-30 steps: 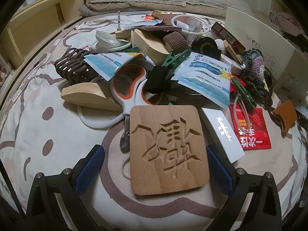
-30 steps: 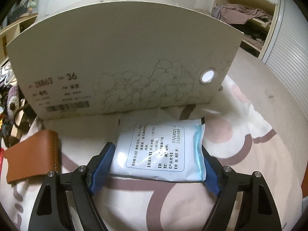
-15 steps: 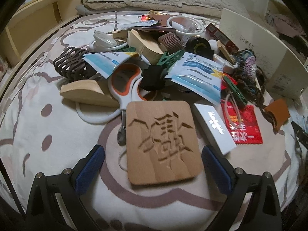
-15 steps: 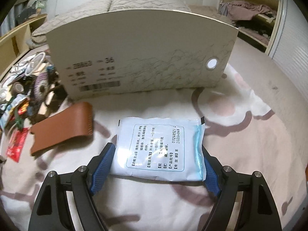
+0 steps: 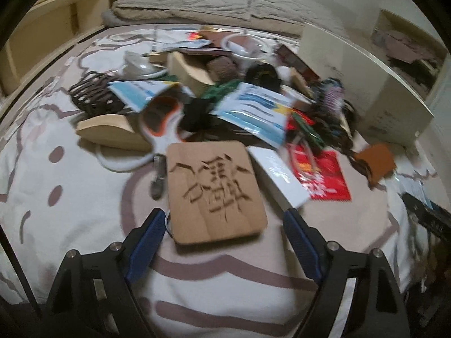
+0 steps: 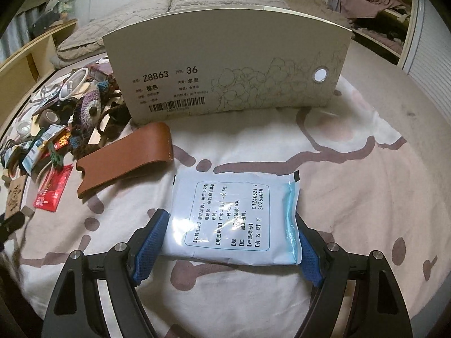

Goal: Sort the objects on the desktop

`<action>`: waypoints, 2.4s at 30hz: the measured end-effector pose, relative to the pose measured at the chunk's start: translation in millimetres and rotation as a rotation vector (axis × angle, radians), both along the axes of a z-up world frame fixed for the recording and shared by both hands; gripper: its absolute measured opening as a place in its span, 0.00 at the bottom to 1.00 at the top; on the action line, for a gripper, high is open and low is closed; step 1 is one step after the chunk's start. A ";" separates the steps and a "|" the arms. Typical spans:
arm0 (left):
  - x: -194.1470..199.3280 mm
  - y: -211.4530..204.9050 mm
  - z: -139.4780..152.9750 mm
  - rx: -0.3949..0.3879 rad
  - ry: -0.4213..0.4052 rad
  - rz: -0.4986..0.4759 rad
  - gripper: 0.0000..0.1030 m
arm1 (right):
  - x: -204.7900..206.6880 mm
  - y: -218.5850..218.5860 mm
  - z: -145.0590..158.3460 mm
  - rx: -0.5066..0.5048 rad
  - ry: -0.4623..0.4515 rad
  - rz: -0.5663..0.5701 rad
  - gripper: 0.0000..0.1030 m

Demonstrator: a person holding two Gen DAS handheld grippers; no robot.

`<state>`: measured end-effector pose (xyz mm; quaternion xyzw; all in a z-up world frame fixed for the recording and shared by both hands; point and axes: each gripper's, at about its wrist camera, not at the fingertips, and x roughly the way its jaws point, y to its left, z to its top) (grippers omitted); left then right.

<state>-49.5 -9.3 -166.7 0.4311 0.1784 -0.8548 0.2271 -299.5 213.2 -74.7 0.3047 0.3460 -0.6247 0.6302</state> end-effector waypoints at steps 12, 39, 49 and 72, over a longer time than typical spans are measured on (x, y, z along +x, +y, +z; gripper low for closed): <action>-13.5 32.5 7.1 0.128 0.080 -0.235 0.82 | -1.6 -3.1 -1.2 0.002 -0.003 0.005 0.80; -55.9 -2.7 21.3 -0.152 -0.037 -0.392 0.98 | 8.2 -4.2 3.1 0.021 0.012 0.028 0.94; -64.6 -4.0 6.9 -0.118 -0.099 -0.409 0.98 | 16.2 -5.3 18.8 -0.029 0.070 0.109 1.00; -62.3 11.4 -2.6 -0.095 -0.082 -0.326 0.98 | 11.8 -9.6 -0.5 0.056 0.037 0.112 1.00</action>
